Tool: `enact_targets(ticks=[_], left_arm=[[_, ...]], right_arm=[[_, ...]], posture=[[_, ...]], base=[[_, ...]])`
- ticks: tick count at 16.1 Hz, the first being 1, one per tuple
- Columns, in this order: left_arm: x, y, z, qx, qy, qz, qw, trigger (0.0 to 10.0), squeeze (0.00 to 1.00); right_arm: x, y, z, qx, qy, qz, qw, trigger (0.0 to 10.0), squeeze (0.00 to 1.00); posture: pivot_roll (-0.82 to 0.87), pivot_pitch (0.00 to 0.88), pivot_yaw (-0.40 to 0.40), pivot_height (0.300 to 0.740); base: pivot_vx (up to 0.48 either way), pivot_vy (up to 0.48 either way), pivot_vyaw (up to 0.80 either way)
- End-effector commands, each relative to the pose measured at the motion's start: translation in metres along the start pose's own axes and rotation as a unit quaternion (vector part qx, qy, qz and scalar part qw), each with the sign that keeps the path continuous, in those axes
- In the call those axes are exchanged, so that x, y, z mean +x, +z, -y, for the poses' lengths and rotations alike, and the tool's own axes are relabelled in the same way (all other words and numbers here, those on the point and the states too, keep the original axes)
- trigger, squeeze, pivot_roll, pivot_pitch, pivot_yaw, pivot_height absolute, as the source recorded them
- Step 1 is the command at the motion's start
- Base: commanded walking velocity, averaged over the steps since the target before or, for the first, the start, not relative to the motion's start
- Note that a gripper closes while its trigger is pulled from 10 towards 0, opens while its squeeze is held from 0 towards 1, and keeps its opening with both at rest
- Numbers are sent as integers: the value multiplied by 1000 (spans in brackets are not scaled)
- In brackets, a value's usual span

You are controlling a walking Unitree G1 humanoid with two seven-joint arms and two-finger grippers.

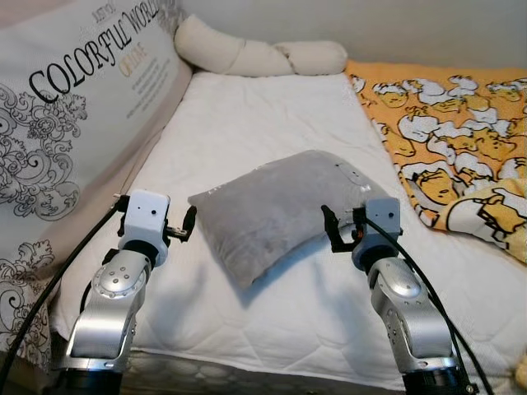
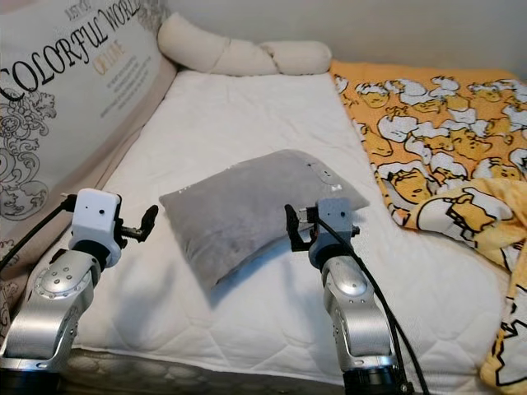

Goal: Clean up the room

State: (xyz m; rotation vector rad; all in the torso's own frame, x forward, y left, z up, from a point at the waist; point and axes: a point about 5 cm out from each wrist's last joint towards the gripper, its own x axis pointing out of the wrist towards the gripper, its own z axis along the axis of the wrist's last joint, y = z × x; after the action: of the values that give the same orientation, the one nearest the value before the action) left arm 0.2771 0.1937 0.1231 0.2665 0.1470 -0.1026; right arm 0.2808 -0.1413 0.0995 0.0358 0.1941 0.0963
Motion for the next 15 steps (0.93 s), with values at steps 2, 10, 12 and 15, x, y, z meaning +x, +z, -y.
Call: enact_targets(ticks=[2, 10, 12, 15], left_arm=[[-3, 0, 4, 20, -25, -5, 999, 10000, 0], [-3, 4, 26, 98, -225, -7, 969, 10000, 0], [-1, 6, 20, 105, -229, -9, 968, 10000, 0], [-2, 7, 16, 107, -232, -10, 967, 10000, 0]], right_arm=[[-2, -2, 14, 31, -35, -21, 999, 10000, 1000], [26, -28, 3, 351, 51, -140, 924, 10000, 1000], [45, -32, -5, 367, 49, -161, 915, 10000, 1000], [62, -30, -12, 403, 29, -163, 900, 10000, 0]], posture=[[44, 0, 14, 740], [33, 0, 75, 740], [45, 0, 86, 740], [55, 0, 94, 740]], base=[[0, 0, 0], [0, 0, 0], [0, 0, 0], [0, 0, 0]])
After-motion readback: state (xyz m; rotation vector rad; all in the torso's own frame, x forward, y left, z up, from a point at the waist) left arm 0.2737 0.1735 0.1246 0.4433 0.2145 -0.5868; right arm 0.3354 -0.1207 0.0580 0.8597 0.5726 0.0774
